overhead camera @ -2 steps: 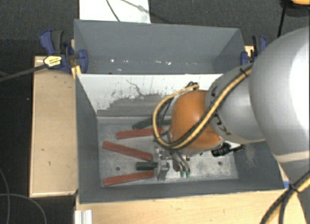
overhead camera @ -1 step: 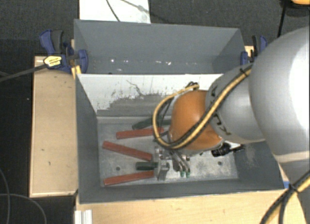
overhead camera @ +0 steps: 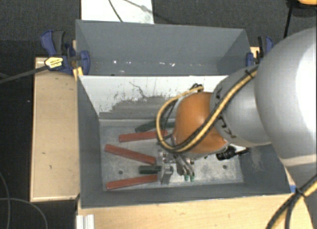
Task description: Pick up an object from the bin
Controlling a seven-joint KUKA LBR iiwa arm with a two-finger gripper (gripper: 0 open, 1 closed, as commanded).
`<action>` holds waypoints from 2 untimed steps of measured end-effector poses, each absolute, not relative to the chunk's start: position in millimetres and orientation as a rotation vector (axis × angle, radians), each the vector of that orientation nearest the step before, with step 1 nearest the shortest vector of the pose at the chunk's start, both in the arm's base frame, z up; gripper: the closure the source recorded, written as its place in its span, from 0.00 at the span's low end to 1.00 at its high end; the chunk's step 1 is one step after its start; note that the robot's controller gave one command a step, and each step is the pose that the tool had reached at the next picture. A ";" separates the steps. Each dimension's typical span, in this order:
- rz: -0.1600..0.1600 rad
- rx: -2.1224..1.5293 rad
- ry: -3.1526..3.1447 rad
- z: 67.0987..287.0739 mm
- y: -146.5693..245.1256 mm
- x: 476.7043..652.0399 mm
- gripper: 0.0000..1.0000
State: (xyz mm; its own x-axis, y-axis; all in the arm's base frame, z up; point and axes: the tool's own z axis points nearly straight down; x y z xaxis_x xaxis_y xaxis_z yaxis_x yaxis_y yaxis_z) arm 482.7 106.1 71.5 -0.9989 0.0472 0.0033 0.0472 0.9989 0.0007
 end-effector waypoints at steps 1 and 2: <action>-0.005 0.282 -3.133 77.0 91.1 490.7 1.00; -0.001 0.021 -3.144 99.5 86.1 519.7 1.00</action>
Offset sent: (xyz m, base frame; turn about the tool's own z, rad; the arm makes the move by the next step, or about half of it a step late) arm 0.0363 -0.0201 0.0275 -0.0616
